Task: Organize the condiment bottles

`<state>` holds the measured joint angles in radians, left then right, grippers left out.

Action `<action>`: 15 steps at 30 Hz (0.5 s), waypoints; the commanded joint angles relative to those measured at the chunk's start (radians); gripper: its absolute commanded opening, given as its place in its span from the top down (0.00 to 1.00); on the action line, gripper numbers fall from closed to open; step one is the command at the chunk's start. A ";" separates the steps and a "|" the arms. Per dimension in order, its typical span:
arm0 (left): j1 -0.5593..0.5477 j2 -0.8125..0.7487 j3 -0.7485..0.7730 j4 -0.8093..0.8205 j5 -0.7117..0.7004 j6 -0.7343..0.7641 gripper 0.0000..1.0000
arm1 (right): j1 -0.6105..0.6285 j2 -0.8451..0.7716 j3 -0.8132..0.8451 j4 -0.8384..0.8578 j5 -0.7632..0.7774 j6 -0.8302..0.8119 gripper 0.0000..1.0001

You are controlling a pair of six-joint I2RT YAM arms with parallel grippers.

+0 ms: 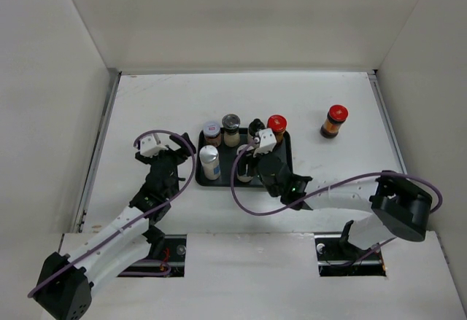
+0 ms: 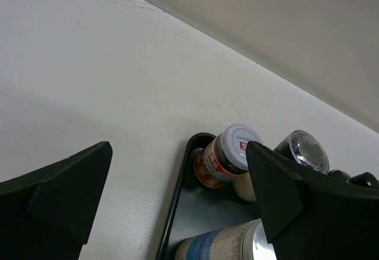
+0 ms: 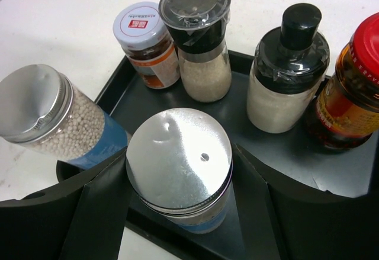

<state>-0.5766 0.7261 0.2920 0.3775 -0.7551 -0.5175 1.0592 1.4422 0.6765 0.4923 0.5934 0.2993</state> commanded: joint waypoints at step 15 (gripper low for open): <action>-0.006 -0.017 -0.024 0.057 -0.001 -0.010 0.00 | -0.061 -0.324 -0.025 0.008 0.161 -0.031 0.00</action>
<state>-0.5751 0.7250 0.2790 0.3790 -0.7551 -0.5213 1.0805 1.2144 0.6525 0.5148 0.6613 0.2840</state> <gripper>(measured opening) 0.997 0.995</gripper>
